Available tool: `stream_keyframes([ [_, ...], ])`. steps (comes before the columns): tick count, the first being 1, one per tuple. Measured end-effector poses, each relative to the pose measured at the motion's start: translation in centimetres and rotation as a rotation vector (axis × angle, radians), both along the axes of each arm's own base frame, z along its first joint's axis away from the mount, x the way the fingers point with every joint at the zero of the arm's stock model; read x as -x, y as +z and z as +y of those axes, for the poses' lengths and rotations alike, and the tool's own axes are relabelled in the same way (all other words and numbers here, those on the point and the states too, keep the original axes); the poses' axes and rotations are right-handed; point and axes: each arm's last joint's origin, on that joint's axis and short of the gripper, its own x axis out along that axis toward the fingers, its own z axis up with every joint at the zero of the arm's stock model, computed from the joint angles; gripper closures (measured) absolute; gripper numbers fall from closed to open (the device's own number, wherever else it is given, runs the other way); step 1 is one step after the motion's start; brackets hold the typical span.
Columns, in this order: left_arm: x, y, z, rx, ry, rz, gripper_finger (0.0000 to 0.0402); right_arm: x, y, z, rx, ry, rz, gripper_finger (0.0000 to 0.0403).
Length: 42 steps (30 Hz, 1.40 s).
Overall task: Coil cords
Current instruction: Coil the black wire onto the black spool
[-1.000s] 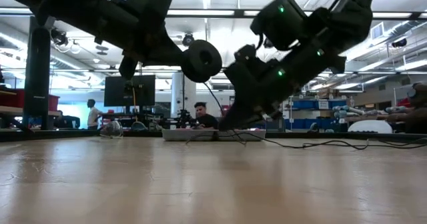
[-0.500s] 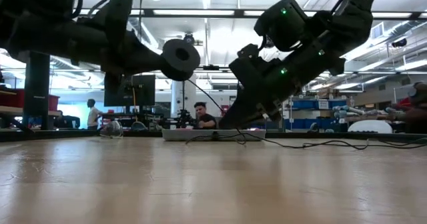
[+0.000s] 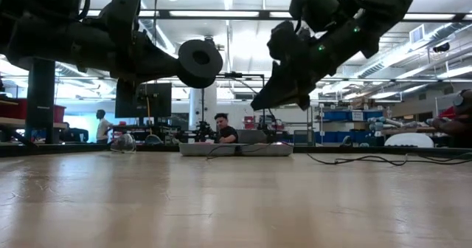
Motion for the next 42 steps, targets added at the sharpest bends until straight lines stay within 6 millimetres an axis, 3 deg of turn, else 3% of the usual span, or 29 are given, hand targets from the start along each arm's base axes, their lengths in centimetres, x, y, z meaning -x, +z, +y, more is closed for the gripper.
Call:
stream_keyframes([
  [9,0.0,-0.2,-0.1,-0.028,-0.04,0.029,0.0401,-0.2,0.5,0.1,-0.017,-0.009,-0.052,0.0343],
  [18,0.0,-0.3,-0.1,-0.031,-0.037,0.039,0.0401,0.1,0.0,0.3,-0.01,0.001,0.033,0.0342],
  [28,0.0,0.2,-0.1,-0.028,-0.036,-0.009,0.0401,0.2,-0.4,3.6,0.225,0.13,0.067,0.0343],
  [36,-0.1,0.5,-0.1,-0.031,-0.035,-0.029,0.0401,-2.2,-4.9,5.2,0.282,0.152,-0.013,0.0343],
  [42,-0.1,0.5,-0.1,-0.026,-0.036,-0.036,0.0402,-2.8,-7.1,5.3,0.272,0.159,-0.01,0.0343],
])
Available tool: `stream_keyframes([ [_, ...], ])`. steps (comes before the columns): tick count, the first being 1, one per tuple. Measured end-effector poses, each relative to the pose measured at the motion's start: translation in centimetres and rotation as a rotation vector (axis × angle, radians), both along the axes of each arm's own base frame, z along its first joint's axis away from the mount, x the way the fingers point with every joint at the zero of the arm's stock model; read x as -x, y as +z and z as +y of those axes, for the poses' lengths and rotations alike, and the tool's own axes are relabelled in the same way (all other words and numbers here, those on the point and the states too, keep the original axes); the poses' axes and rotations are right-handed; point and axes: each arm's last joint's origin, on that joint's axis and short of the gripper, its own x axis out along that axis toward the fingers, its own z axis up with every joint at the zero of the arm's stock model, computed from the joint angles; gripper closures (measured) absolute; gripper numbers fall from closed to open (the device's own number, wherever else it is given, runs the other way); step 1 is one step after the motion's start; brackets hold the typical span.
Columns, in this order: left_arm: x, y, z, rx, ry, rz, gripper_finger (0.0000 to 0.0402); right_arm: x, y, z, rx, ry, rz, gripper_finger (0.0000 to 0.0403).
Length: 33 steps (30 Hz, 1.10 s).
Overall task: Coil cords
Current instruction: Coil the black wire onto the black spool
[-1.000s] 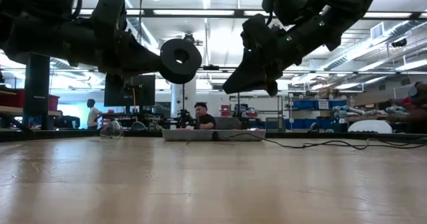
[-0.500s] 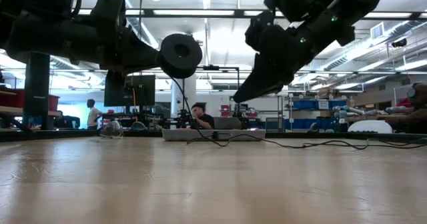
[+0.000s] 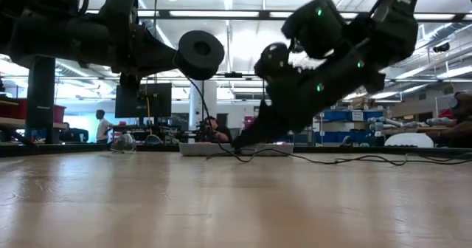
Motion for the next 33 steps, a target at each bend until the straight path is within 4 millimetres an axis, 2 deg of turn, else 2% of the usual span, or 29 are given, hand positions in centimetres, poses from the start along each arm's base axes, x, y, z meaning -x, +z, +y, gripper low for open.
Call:
stream_keyframes([
  [8,0.0,0.2,0.0,0.007,0.0,-0.023,0.0401,-1.2,-1.7,-0.1,0.005,-0.016,0.023,0.035],
  [14,0.0,0.2,0.0,0.004,0.0,-0.021,0.0401,-1.2,-1.5,-0.3,-0.004,-0.03,0.015,0.0398],
  [24,0.0,0.2,0.0,0.001,0.0,-0.017,0.0401,-1.2,-1.2,1.1,-0.129,0.029,-0.019,0.0345],
  [33,0.0,0.2,0.0,0.001,0.0,-0.016,0.0401,-1.4,-0.7,1.6,-0.113,0.038,-0.07,0.0337],
])
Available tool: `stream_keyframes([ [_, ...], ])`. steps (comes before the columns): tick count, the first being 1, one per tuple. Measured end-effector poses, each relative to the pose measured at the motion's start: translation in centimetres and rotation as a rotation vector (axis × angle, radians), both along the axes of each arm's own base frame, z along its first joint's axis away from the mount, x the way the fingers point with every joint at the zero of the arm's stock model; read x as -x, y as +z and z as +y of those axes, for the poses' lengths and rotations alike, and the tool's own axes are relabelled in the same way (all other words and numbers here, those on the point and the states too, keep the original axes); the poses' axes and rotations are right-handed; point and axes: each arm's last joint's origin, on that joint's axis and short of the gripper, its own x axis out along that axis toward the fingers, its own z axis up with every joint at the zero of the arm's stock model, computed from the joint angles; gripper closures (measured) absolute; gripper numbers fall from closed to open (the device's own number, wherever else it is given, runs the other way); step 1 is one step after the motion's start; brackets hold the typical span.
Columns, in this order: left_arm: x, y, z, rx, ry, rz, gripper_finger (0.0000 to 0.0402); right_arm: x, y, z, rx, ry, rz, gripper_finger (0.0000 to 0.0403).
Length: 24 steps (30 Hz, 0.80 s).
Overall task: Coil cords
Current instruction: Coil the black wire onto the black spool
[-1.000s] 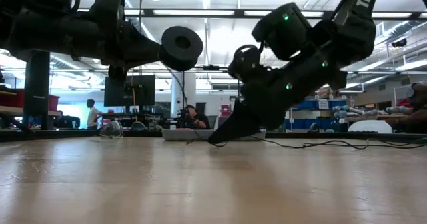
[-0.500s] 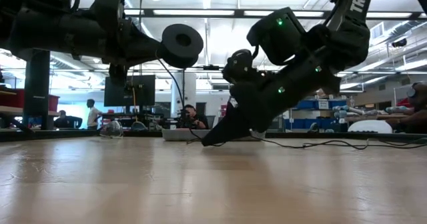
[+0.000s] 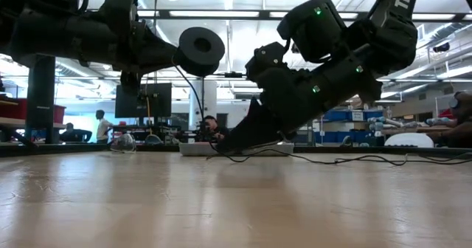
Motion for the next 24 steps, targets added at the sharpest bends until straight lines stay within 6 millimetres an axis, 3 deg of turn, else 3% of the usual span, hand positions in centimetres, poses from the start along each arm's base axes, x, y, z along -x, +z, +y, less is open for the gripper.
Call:
stream_keyframes([
  [10,0.0,0.0,0.0,-0.002,0.0,0.005,0.0401,-0.1,0.3,-0.5,0.127,-0.082,-0.027,0.0335],
  [19,0.0,0.0,0.0,0.021,-0.014,-0.01,0.0401,0.3,-0.9,-1.5,0.159,-0.094,0.091,0.0336],
  [24,0.0,0.0,-0.1,0.026,-0.042,-0.011,0.0401,0.2,-0.9,-2.0,0.141,-0.121,0.091,0.0377],
])
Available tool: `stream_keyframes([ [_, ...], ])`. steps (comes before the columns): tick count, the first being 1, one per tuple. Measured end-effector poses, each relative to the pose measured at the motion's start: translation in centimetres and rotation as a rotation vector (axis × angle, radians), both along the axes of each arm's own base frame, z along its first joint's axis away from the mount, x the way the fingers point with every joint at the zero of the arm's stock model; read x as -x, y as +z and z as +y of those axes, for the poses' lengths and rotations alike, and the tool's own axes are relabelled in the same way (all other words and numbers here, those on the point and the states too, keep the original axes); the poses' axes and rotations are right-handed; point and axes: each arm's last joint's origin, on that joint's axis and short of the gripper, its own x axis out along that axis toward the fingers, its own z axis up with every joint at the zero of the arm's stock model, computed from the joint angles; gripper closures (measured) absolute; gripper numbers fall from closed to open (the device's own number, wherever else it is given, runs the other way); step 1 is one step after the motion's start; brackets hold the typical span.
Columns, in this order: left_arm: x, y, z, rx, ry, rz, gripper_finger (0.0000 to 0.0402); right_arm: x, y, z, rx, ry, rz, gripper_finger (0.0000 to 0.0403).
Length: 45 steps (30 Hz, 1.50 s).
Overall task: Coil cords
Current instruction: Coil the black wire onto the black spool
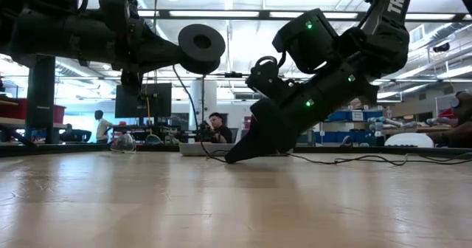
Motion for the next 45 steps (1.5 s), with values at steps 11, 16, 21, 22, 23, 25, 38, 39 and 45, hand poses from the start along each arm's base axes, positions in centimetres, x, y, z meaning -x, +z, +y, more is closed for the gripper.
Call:
stream_keyframes([
  [11,0.0,0.1,0.0,0.004,0.0,-0.011,0.0401,0.3,0.2,0.2,0.013,0.012,0.038,0.0401],
  [16,0.0,0.3,0.0,0.006,0.001,-0.027,0.0401,0.3,2.1,0.4,0.027,0.035,-0.018,0.0392],
  [21,0.0,0.3,0.0,0.006,0.0,-0.03,0.0401,0.3,2.7,0.4,0.053,0.074,-0.034,0.0367],
  [22,0.0,0.4,0.0,0.008,0.0,-0.036,0.0401,0.2,2.8,0.5,0.053,0.09,-0.036,0.0362],
  [23,0.0,0.5,0.0,0.012,0.0,-0.049,0.0401,0.2,2.8,0.5,0.052,0.11,-0.035,0.0357],
  [25,0.0,0.8,0.0,0.02,0.001,-0.078,0.0401,0.2,2.8,0.5,0.054,0.127,-0.032,0.0346],
  [38,0.1,1.7,0.0,0.028,0.0,-0.172,0.0402,0.1,2.9,-0.2,0.098,0.132,-0.039,0.0325],
  [39,0.1,1.7,0.0,0.028,0.0,-0.171,0.0401,0.1,2.9,-0.3,0.098,0.129,-0.04,0.0325],
  [45,0.1,1.7,0.0,0.024,0.0,-0.165,0.0401,-1.2,3.6,-0.4,0.083,0.144,-0.081,0.0325],
])
